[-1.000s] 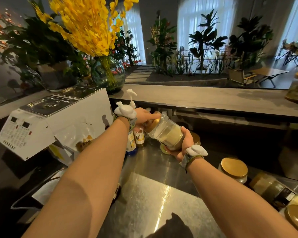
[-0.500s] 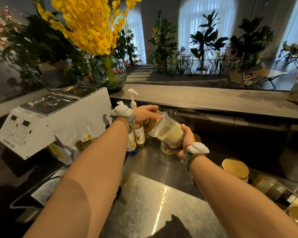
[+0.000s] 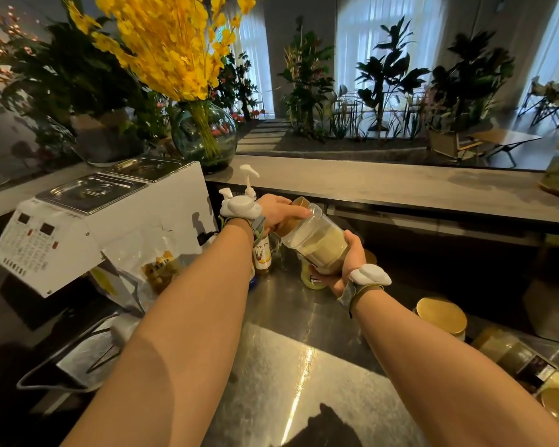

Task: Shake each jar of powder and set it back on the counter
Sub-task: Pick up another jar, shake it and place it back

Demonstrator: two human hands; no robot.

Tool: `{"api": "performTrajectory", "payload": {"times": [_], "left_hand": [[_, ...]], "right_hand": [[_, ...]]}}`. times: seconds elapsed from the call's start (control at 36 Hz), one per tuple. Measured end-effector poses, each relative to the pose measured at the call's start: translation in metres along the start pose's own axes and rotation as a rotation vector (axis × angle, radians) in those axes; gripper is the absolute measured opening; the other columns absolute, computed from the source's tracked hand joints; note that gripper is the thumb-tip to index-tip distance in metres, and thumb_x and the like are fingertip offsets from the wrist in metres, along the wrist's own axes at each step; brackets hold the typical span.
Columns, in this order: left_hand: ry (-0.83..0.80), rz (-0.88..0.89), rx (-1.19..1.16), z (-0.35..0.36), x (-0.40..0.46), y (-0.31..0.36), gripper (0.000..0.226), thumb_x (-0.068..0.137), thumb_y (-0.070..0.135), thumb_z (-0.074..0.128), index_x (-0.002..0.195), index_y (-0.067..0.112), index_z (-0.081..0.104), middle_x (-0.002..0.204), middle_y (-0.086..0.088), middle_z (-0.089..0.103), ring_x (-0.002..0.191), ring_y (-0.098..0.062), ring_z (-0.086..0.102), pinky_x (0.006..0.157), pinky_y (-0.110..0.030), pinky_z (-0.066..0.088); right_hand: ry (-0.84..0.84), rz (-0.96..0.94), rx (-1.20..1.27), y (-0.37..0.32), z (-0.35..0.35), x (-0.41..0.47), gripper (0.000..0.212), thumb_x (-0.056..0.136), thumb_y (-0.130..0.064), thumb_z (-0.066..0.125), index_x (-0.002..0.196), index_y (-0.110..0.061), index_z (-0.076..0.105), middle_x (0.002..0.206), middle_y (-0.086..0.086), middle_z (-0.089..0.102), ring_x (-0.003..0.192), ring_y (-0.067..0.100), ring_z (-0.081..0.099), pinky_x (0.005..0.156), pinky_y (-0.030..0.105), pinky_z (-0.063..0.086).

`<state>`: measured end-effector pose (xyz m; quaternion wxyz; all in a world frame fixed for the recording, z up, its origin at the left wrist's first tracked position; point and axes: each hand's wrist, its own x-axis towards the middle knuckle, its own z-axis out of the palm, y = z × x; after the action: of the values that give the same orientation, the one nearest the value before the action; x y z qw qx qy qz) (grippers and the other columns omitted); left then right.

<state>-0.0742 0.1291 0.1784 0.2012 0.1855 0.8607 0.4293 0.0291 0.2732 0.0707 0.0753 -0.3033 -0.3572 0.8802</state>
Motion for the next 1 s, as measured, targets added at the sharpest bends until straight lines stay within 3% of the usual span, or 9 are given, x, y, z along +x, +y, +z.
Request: {"api": "performTrajectory", "payload": {"times": [0.19,0.47,0.58,0.64,0.78,0.83,0.89,0.94,1.0], "left_hand": [[0.097,0.075,-0.058,0.004,0.0,-0.009,0.102,0.051,0.074,0.072,0.135,0.02,0.057,0.126,-0.006,0.063,0.112,-0.026,0.059,0.101,-0.046,0.049],[0.1,0.063,0.117,0.008,0.001,-0.007,0.085,0.047,0.076,0.067,0.102,0.011,0.073,0.098,-0.009,0.07,0.096,-0.026,0.065,0.093,-0.046,0.054],[0.1,0.057,0.198,0.011,0.002,-0.008,0.068,0.067,0.066,0.071,0.111,0.014,0.071,0.103,-0.007,0.069,0.096,-0.025,0.063,0.092,-0.043,0.054],[0.098,0.059,0.194,0.014,0.004,-0.01,0.073,0.071,0.063,0.071,0.124,0.014,0.065,0.114,-0.007,0.066,0.101,-0.024,0.061,0.093,-0.041,0.053],[0.028,0.09,-0.05,0.028,0.002,-0.019,0.058,0.086,0.056,0.061,0.128,0.016,0.059,0.125,-0.004,0.061,0.119,-0.025,0.056,0.105,-0.042,0.046],[-0.051,-0.04,-0.252,0.035,0.003,-0.026,0.061,0.086,0.055,0.062,0.129,0.012,0.055,0.134,-0.014,0.056,0.125,-0.036,0.052,0.103,-0.049,0.047],[-0.234,-0.211,-0.422,0.046,0.004,-0.031,0.079,0.084,0.058,0.062,0.143,0.01,0.04,0.144,-0.02,0.045,0.133,-0.045,0.043,0.1,-0.054,0.045],[-0.382,-0.274,-0.501,0.059,0.004,-0.033,0.088,0.081,0.059,0.063,0.148,0.009,0.034,0.145,-0.023,0.044,0.13,-0.049,0.045,0.092,-0.052,0.049],[-0.402,-0.266,-0.589,0.074,0.006,-0.028,0.083,0.079,0.054,0.068,0.143,0.008,0.042,0.134,-0.023,0.055,0.118,-0.045,0.056,0.086,-0.049,0.054]], "right_hand": [[-0.009,0.007,-0.009,-0.007,0.007,0.005,0.044,0.092,-0.06,0.056,0.111,-0.02,0.062,0.114,0.017,0.066,0.106,0.036,0.066,0.095,0.054,0.057],[-0.022,0.089,0.003,0.003,-0.003,0.011,0.049,0.091,-0.06,0.057,0.117,-0.02,0.063,0.121,0.019,0.067,0.11,0.037,0.066,0.092,0.054,0.057],[-0.013,0.14,0.005,0.005,-0.008,0.012,0.055,0.088,-0.061,0.058,0.122,-0.019,0.064,0.123,0.02,0.068,0.11,0.04,0.066,0.095,0.058,0.054],[-0.003,0.151,0.012,0.006,-0.01,0.011,0.056,0.087,-0.062,0.058,0.123,-0.02,0.064,0.123,0.02,0.068,0.111,0.04,0.066,0.095,0.059,0.054],[0.0,0.157,0.057,0.0,-0.029,0.008,0.052,0.093,-0.061,0.054,0.123,-0.02,0.064,0.124,0.02,0.066,0.113,0.043,0.064,0.095,0.056,0.056],[0.004,0.173,0.105,-0.002,-0.039,0.01,0.053,0.09,-0.061,0.058,0.125,-0.022,0.065,0.126,0.02,0.065,0.112,0.045,0.063,0.09,0.058,0.057],[0.036,0.167,0.1,-0.005,-0.05,0.013,0.056,0.088,-0.063,0.057,0.124,-0.021,0.065,0.125,0.02,0.066,0.111,0.044,0.063,0.091,0.058,0.057],[0.061,0.152,0.058,-0.009,-0.056,0.009,0.054,0.092,-0.064,0.051,0.117,-0.019,0.066,0.118,0.021,0.066,0.107,0.042,0.063,0.09,0.054,0.056],[0.078,0.135,0.064,-0.016,-0.064,0.008,0.053,0.092,-0.064,0.051,0.115,-0.019,0.066,0.117,0.021,0.065,0.106,0.042,0.062,0.091,0.055,0.055]]}}
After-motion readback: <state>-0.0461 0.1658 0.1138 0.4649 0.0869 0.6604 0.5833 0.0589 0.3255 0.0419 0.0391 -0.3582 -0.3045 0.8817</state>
